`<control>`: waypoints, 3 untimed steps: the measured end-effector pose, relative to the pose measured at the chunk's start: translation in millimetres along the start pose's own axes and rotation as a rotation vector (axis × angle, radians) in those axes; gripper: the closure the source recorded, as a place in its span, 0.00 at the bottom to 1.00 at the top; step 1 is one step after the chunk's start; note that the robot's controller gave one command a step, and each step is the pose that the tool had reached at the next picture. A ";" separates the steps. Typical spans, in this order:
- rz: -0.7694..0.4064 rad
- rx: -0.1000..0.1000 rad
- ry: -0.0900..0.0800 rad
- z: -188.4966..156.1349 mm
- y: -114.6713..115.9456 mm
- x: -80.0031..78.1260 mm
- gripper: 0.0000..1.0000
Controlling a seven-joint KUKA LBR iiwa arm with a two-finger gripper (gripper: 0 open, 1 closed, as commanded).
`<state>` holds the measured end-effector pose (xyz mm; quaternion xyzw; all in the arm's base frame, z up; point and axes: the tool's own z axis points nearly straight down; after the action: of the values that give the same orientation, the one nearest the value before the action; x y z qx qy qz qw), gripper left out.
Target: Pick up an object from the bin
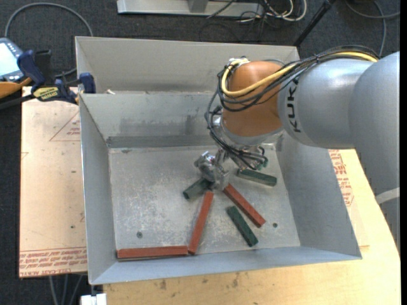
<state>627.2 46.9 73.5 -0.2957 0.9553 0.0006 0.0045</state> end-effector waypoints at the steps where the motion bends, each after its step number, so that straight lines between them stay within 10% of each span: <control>1: 0.000 -0.002 0.004 2.6 0.5 1.7 0.00; 2: 0.000 -0.002 0.005 2.3 0.3 1.8 1.00; 3: 0.024 0.004 -0.004 -116.1 -7.6 -20.3 1.00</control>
Offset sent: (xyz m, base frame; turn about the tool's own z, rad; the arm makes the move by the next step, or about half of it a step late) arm 0.0000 0.0000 0.0000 0.0000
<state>647.3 51.6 189.7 -0.2841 0.9588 -0.0009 0.0070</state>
